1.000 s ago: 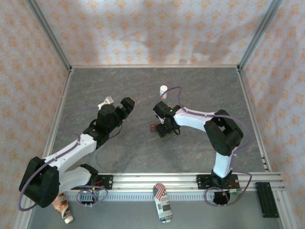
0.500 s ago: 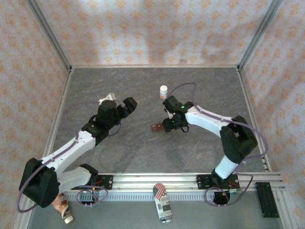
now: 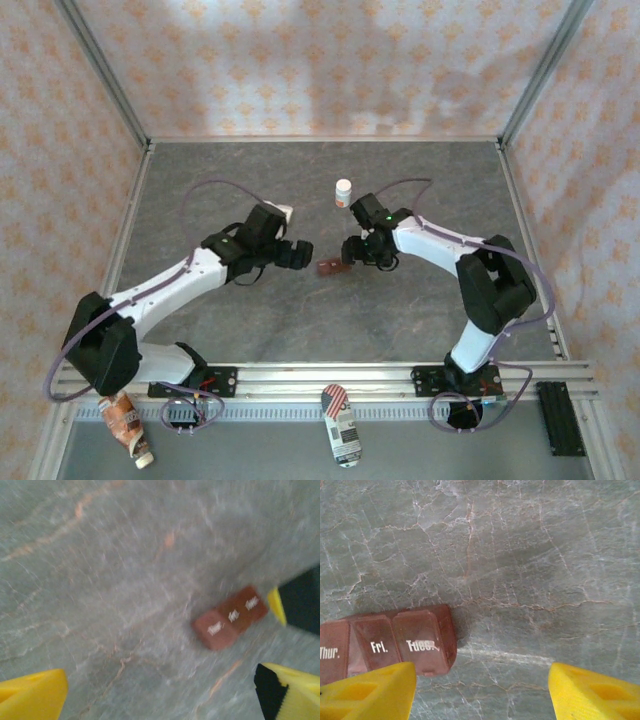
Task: Sort the pills into containers
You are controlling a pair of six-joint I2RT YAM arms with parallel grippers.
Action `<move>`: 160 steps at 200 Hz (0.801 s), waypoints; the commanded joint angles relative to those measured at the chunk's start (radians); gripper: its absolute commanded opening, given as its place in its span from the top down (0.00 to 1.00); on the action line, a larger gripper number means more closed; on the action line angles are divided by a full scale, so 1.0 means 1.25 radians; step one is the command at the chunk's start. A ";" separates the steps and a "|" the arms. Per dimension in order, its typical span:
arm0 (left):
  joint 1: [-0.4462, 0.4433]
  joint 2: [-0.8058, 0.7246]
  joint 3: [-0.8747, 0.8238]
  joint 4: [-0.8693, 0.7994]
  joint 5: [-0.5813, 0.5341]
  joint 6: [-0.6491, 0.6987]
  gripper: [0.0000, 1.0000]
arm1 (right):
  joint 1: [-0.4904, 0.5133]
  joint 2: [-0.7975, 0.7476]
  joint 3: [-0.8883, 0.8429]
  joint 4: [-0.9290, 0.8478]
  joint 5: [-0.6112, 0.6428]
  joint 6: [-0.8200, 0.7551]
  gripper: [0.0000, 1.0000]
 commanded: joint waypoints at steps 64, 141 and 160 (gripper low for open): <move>-0.117 0.092 0.014 0.012 -0.038 0.151 0.10 | 0.003 0.034 0.005 0.064 0.005 0.053 0.30; -0.146 0.166 0.014 0.052 -0.072 0.173 0.08 | 0.004 0.072 0.002 0.077 0.012 0.059 0.31; -0.146 0.185 0.019 0.058 -0.060 0.180 0.07 | 0.003 0.073 -0.001 0.079 0.012 0.061 0.31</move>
